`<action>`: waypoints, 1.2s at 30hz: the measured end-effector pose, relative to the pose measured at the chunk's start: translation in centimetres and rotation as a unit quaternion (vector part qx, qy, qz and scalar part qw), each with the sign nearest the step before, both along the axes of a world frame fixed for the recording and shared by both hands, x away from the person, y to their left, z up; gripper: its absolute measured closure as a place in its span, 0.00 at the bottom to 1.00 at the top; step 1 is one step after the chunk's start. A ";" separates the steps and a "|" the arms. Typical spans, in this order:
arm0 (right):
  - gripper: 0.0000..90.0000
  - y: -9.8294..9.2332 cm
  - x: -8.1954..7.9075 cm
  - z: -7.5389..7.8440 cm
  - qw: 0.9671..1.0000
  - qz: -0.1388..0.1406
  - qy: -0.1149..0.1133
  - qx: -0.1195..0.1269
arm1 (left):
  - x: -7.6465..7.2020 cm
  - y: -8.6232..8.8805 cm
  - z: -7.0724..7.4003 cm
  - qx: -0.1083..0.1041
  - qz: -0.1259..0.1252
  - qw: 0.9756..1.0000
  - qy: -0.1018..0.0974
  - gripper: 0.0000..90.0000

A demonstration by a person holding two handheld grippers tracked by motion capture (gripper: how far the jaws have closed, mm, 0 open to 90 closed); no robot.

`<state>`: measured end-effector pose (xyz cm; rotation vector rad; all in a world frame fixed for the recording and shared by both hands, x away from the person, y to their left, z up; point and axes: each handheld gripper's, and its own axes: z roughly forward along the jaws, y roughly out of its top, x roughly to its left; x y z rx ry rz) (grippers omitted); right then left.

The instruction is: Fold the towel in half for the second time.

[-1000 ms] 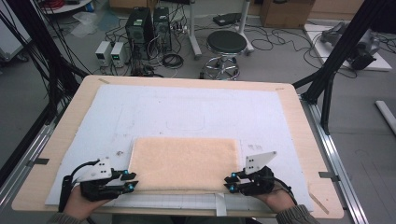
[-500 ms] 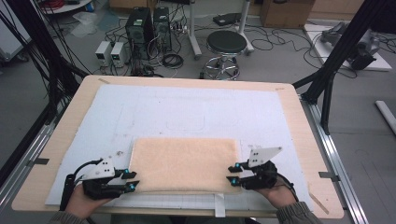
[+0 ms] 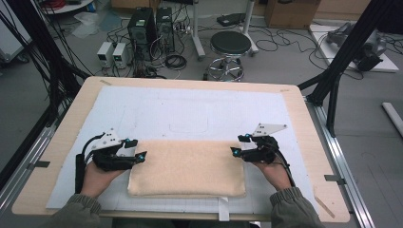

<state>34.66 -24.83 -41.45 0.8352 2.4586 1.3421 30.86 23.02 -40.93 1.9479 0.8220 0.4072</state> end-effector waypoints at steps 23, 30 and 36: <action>0.51 0.5 2.0 -3.0 0.997 0.015 0.078 -0.016 | 3.7 0.1 -3.4 0.015 0.011 0.996 0.090 0.51; 0.76 0.8 1.9 -2.9 0.996 0.038 0.085 -0.012 | 3.5 -0.1 -3.5 0.007 0.000 0.996 0.087 0.69; 0.82 0.9 1.7 -2.5 0.996 0.047 0.070 -0.019 | 3.3 0.0 -3.1 0.012 0.003 0.997 0.077 0.85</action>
